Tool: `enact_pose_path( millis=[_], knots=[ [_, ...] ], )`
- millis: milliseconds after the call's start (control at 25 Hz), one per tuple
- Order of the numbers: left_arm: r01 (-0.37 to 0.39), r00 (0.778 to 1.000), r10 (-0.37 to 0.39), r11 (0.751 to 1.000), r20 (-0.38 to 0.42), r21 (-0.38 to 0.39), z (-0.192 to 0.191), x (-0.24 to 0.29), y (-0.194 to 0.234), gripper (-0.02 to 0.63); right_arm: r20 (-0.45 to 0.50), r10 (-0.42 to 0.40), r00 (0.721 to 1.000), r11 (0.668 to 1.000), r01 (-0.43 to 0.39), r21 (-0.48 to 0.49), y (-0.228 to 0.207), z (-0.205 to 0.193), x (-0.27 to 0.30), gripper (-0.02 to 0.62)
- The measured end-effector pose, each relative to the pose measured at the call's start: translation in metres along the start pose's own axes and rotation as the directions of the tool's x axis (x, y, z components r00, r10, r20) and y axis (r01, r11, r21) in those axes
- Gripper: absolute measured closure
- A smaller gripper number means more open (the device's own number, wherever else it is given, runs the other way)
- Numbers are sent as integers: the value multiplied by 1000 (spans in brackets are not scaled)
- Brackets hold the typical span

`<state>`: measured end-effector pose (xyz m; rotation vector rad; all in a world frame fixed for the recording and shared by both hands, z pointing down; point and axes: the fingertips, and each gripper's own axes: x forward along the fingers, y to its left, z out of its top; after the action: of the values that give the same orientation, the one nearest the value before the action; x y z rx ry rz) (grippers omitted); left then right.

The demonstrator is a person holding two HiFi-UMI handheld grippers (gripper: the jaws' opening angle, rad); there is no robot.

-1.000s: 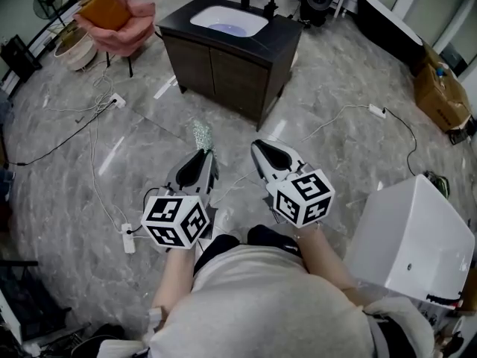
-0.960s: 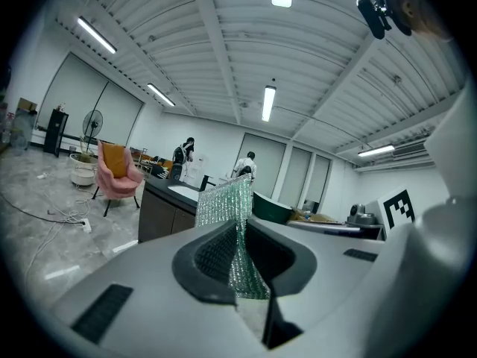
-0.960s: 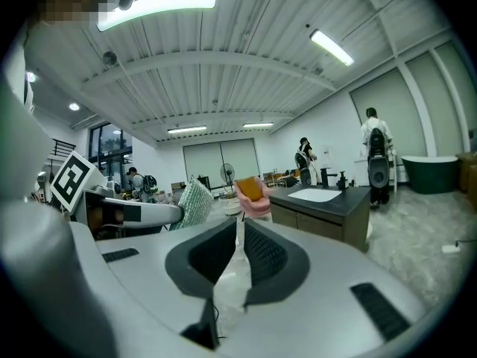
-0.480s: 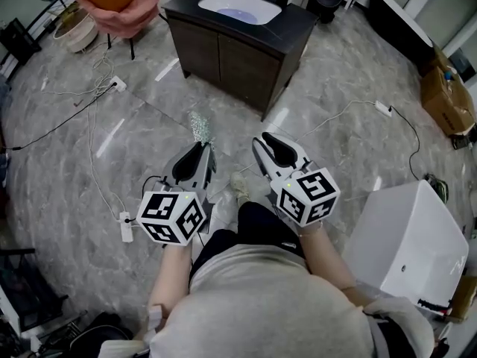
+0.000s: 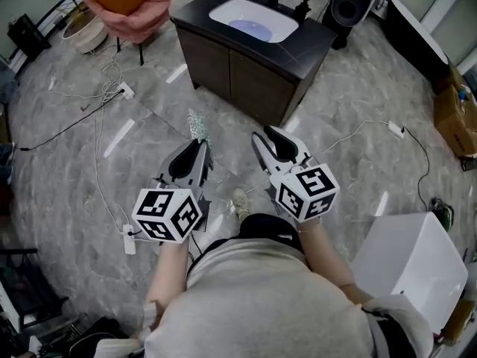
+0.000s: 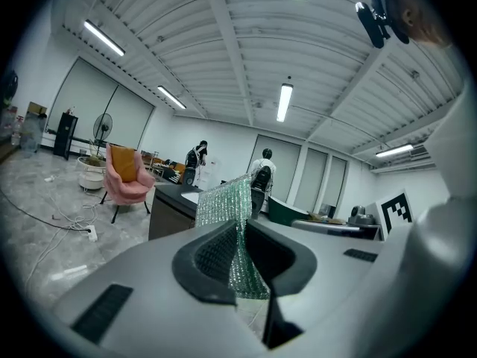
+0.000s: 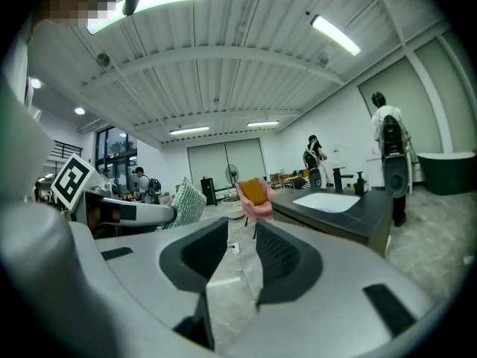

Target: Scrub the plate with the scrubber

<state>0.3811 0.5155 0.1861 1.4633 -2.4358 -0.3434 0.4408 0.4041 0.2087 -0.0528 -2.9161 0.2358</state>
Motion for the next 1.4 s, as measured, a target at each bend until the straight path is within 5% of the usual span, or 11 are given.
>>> enact_pose_path(
  millis=[400, 880, 1400],
  knots=[
    [-35, 999, 35, 999, 13, 22, 41, 101, 40, 552, -2, 80, 997, 996, -80, 29, -65, 39, 89, 483],
    [-96, 995, 95, 995, -28, -25, 43, 156, 80, 552, -39, 62, 997, 994, -59, 92, -118, 35, 128, 485],
    [-1, 997, 0, 1000, -74, -14, 66, 245, 153, 552, -3, -51, 999, 982, 51, 179, -165, 49, 203, 483]
  ],
)
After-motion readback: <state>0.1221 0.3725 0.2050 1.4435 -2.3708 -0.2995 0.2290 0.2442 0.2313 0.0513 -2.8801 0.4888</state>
